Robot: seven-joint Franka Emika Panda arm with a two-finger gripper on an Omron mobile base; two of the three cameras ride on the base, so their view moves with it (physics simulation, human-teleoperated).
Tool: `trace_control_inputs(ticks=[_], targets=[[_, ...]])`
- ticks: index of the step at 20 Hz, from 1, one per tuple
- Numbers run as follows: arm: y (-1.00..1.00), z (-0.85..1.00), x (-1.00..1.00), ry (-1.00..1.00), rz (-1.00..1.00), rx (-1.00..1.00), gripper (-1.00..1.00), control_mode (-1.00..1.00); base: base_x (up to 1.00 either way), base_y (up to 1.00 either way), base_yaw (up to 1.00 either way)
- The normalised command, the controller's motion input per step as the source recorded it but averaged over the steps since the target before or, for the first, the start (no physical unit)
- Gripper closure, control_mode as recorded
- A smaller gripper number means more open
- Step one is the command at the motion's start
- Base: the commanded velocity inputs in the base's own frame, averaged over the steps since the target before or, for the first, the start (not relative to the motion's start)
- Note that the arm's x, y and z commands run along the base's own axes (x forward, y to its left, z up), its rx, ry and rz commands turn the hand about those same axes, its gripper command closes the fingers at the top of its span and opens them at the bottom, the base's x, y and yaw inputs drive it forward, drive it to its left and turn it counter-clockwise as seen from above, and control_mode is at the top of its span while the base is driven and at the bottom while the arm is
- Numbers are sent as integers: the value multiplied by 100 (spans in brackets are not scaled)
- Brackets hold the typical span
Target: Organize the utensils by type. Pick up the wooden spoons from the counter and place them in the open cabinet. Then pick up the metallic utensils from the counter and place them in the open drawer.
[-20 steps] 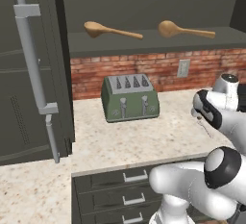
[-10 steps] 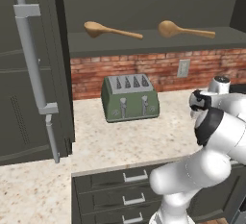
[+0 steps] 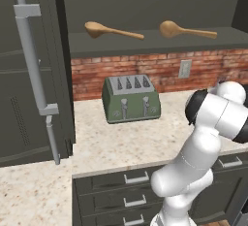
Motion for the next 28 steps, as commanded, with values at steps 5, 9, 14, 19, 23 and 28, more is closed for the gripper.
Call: trace_control_inputs(ticks=[5,9,14,19,23,28], targets=[[-9,-20,12,0,7,0,-100,-100,0,0,0],[0,-12,11,0,7,0,-100,-100,0,0,0],[0,-10,7,0,5,0,-100,-100,0,0,0],[0,-21,2,0,3,0,-100,-100,0,0,0],[3,-17,3,0,0,0,-100,-100,0,0,0],[1,-13,8,0,0,0,-100,-100,0,0,0]])
